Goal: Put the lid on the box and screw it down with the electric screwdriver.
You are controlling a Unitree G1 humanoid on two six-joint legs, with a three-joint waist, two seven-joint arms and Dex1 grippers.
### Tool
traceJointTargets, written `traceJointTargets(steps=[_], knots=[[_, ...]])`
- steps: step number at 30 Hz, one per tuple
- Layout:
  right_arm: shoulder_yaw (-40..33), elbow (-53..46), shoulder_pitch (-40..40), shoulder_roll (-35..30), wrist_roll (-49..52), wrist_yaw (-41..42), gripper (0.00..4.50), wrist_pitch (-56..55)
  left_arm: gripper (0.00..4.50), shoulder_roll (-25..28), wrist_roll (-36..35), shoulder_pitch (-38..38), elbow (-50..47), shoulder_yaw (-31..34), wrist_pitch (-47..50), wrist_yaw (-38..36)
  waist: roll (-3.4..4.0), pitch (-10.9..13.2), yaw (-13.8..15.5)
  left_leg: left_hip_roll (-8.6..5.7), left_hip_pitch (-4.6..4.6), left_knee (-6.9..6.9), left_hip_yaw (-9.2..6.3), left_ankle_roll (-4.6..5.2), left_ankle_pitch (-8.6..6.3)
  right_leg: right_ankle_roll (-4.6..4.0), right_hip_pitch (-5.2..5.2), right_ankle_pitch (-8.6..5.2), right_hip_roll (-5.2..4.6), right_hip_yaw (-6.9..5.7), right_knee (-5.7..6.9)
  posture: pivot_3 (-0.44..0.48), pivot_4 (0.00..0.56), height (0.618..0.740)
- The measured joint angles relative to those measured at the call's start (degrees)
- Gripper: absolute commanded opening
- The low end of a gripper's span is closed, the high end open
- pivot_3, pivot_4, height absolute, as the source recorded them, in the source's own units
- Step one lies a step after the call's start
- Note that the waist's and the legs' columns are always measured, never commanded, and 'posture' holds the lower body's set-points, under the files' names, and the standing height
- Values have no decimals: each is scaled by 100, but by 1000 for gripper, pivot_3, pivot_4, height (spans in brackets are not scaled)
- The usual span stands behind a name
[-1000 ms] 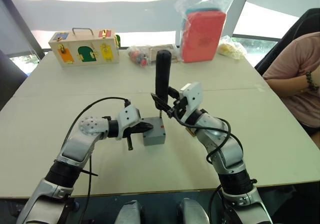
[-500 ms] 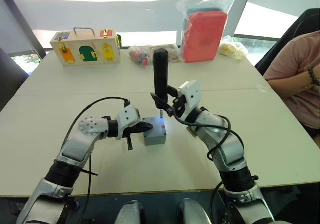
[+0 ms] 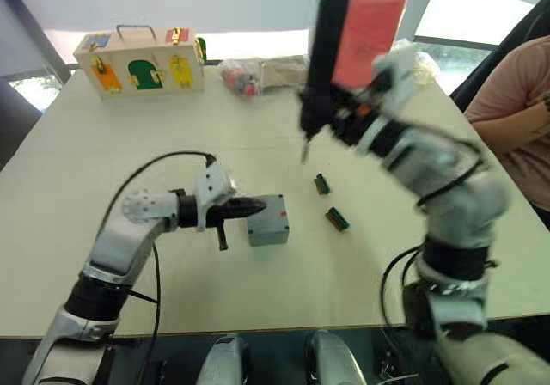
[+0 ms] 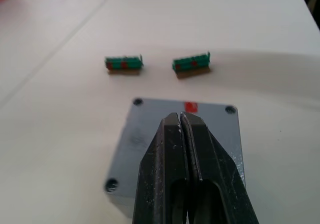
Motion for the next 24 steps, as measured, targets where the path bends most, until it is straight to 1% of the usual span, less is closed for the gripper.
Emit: traceJointTargets(steps=[2, 3, 4, 5, 7, 9, 11, 16, 21, 23, 24], knots=[[-76, 266, -38, -505, 123, 31, 1879, 814, 0, 125, -119, 17, -145, 147, 138, -12, 2, 6, -13, -8, -3, 0, 4, 7, -4, 1, 2, 0, 1, 2, -5, 0, 150, 730], [-4, 544, -44, -862, 150, 98, 1879, 1324, 0, 241, -198, 65, -252, 218, 174, -43, -1, 16, -19, -12, -4, 1, 6, 8, -4, 1, 2, 0, 1, 3, -5, 0, 150, 730], [73, 683, -43, -1048, 155, 145, 1879, 1533, 0, 301, -231, 80, -289, 241, 202, -64, 1, 24, -23, -14, -4, 5, 9, 10, -4, 1, 2, 0, 1, 5, -5, 0, 150, 730], [261, 961, -35, -1417, 144, 248, 1879, 1912, 0, 459, -301, 147, -370, 341, 234, -137, 3, 44, -35, -15, -4, 5, 11, 12, -4, 2, 1, 0, 3, 8, -3, 0, 150, 730], [606, 1313, -49, -1829, 95, 422, 1879, 2151, 0, 649, -407, 274, -457, 495, 256, -212, 4, 61, -48, -14, -3, 6, 12, 12, -4, 3, 0, 0, 12, 10, -1, 0, 150, 730], [1129, 2020, -92, -2289, -74, 636, 1879, 2277, 0, 888, -556, 485, -608, 760, 326, -303, -6, 70, -46, -13, -2, 7, 13, 12, -4, 4, 0, 0, 24, 4, -1, 0, 150, 730], [1610, 2781, -113, -2582, -342, 874, 1879, 2216, 0, 1008, -691, 598, -758, 965, 428, -297, -3, 81, -31, -11, -3, 7, 17, 12, -3, 4, 1, -1, 32, 2, 0, 0, 150, 730], [2438, 4008, -301, -2530, -778, 1404, 1879, 1772, 0, 1045, -979, 727, -1114, 1081, 610, -174, 8, 93, -56, 1, -2, 12, 18, 11, -2, 15, -3, 6, 54, 6, 5, 0, 150, 730], [2739, 4821, -574, -2250, -1210, 1654, 1879, 1304, 0, 1026, -1050, 830, -1297, 1089, 648, 47, 8, 94, -56, 6, 1, 16, 18, 6, 1, 15, -1, 7, 60, 5, 10, 0, 150, 730], [2786, 5116, -683, -2160, -1388, 1782, 2811, 1063, 0, 1028, -1062, 850, -1360, 1090, 689, 139, 6, 92, -54, 5, 2, 21, 18, 2, 3, 21, 4, 13, 59, 5, 9, 0, 150, 730], [2786, 5217, -720, -2128, -1468, 1862, 3003, 941, 0, 1030, -1096, 850, -1367, 1090, 741, 199, 5, 93, -51, 5, 3, 26, 18, -3, 6, 25, 8, 18, 59, 6, 9, 0, 150, 730]])
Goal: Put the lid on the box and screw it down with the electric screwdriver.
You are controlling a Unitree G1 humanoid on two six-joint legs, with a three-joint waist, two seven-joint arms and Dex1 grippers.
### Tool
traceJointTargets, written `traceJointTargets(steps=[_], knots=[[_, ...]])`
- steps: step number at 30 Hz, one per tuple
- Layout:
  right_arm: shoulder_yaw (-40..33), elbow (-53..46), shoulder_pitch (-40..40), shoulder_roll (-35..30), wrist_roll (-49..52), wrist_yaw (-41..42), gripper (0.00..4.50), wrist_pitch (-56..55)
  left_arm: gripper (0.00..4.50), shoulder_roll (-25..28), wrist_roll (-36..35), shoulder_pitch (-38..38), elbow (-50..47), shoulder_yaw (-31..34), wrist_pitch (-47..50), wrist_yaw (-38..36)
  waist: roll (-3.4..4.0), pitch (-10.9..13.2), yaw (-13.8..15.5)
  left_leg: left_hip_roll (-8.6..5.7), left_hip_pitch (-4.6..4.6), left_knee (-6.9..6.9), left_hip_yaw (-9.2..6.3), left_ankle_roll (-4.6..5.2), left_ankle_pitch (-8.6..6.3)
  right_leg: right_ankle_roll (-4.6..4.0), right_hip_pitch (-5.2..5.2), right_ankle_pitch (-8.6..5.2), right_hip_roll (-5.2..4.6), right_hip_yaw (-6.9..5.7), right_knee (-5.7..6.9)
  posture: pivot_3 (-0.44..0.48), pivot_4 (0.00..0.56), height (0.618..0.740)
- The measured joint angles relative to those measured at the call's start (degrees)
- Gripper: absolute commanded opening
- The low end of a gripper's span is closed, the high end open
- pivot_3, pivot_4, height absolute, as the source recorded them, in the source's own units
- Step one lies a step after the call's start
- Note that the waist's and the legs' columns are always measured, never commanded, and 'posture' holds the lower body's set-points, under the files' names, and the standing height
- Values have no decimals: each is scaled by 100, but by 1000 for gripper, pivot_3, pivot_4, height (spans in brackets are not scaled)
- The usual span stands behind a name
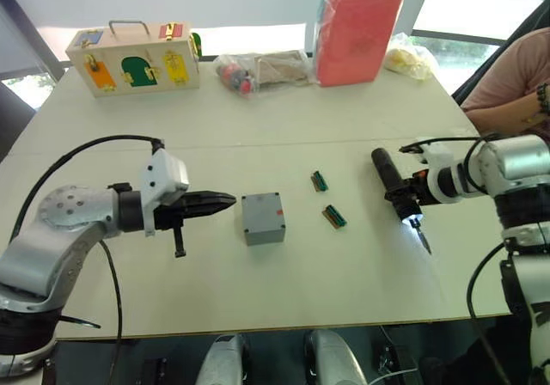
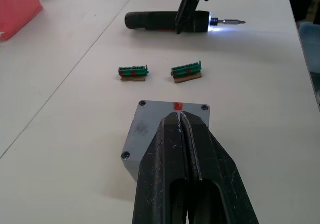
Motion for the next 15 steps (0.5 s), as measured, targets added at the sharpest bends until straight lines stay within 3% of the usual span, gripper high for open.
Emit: traceJointTargets(steps=[3, 5, 10, 15], knots=[[4, 38, -26, 60, -96, 164, 4017, -204, 0, 13, -47, -7, 4, -1, 27, 41, 0, 0, 11, -1, 0, 3, -1, -10, 6, 5, 2, 7, 0, 1, -1, 0, 150, 730], [5, -2, -26, 57, -177, 285, 4391, -323, 0, 58, -46, -31, 31, -1, 24, 38, 1, 0, 17, -2, 1, 3, -2, -13, 9, 5, 2, 8, 1, 1, 1, 0, 150, 730], [-86, -1298, 439, -718, -178, 1030, 4391, -811, 0, 157, 102, -116, 273, -33, 11, 120, 15, 9, 78, -6, -5, 2, -9, -15, 10, 7, 0, 8, -4, -1, 2, 0, 150, 730], [-1089, -3205, 1359, -1418, 460, 1980, 4391, -1367, 0, 397, 333, 343, 485, 112, -41, 149, 14, 9, 14, 1, 0, -5, -5, -13, 9, 9, 0, 7, 0, 0, -8, 0, 150, 730]])
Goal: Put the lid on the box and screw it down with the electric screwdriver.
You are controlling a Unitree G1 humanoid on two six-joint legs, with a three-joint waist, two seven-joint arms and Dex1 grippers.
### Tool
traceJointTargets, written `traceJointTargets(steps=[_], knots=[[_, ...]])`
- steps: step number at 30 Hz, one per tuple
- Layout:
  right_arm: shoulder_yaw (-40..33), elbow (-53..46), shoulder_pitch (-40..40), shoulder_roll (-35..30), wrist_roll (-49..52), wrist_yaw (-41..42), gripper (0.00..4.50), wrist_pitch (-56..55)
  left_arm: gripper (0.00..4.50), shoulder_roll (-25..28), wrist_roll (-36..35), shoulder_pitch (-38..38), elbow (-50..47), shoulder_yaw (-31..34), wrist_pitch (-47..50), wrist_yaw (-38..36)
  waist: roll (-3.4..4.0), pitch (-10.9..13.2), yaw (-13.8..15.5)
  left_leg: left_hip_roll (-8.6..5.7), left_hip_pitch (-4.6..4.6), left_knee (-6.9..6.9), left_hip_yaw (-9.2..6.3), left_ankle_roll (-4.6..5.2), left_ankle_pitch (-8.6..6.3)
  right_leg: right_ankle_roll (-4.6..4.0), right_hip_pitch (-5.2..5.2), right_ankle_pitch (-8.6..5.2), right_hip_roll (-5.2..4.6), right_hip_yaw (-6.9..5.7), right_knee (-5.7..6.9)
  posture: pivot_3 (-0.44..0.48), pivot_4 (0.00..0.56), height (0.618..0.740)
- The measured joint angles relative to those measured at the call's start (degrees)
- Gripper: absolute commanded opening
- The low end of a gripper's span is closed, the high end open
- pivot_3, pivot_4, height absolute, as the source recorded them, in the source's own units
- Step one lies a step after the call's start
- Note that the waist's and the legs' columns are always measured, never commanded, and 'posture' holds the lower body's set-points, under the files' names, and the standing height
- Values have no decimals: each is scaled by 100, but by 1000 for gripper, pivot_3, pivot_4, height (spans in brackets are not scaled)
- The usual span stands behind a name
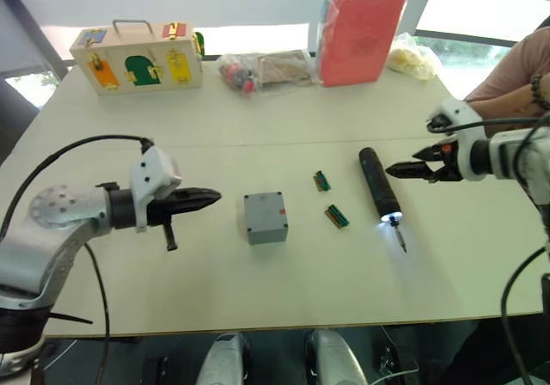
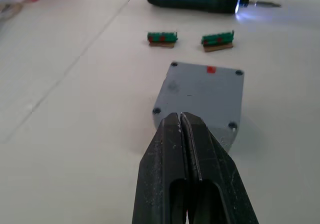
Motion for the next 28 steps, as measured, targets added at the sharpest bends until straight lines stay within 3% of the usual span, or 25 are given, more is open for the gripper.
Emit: traceJointTargets(steps=[2, 6, 9, 14, 18, 28], knots=[[-315, -522, 427, -111, 280, 308, 4391, -106, 0, 50, 37, 174, 40, 125, 6, 19, -1, 1, 7, 3, 2, 2, 1, -1, 0, 0, 0, 0, 1, 0, 8, 0, 150, 730], [-1263, -1287, 1388, -390, 823, 860, 4500, -172, 1068, 245, 70, 676, -63, 475, 67, 71, -1, 2, 43, 3, 20, 8, -2, -2, 1, -2, 21, 1, -1, -1, 10, 0, 150, 730], [-2266, -1758, 2670, -711, 918, 1381, 4500, -287, 2445, 445, 98, 1571, -193, 1100, 268, -13, -17, 7, 45, 5, 67, 2, 1, -1, 0, -4, 68, -1, -3, -3, -2, 0, 150, 730], [-3169, -2125, 3666, -700, 1061, 1687, 4500, -464, 4319, 609, -19, 2371, -282, 1968, 383, -423, -22, 4, 30, 9, 100, 3, 6, -3, 0, -25, 92, -14, -3, 3, -1, 0, 150, 730], [-3489, -2182, 4066, -690, 1095, 1737, 4500, -495, 4462, 611, -93, 2733, -282, 2263, 421, -666, -22, 5, 40, 9, 96, -1, 9, -3, 0, -24, 87, -14, -1, 3, 1, 0, 150, 730], [-3559, -2290, 4224, -593, 1290, 1515, 4500, -603, 4462, 643, -176, 2421, -201, 2410, 390, -710, -26, 3, 36, 8, 96, -1, 9, -3, 0, -23, 90, -13, -1, 4, 1, 0, 150, 730]])
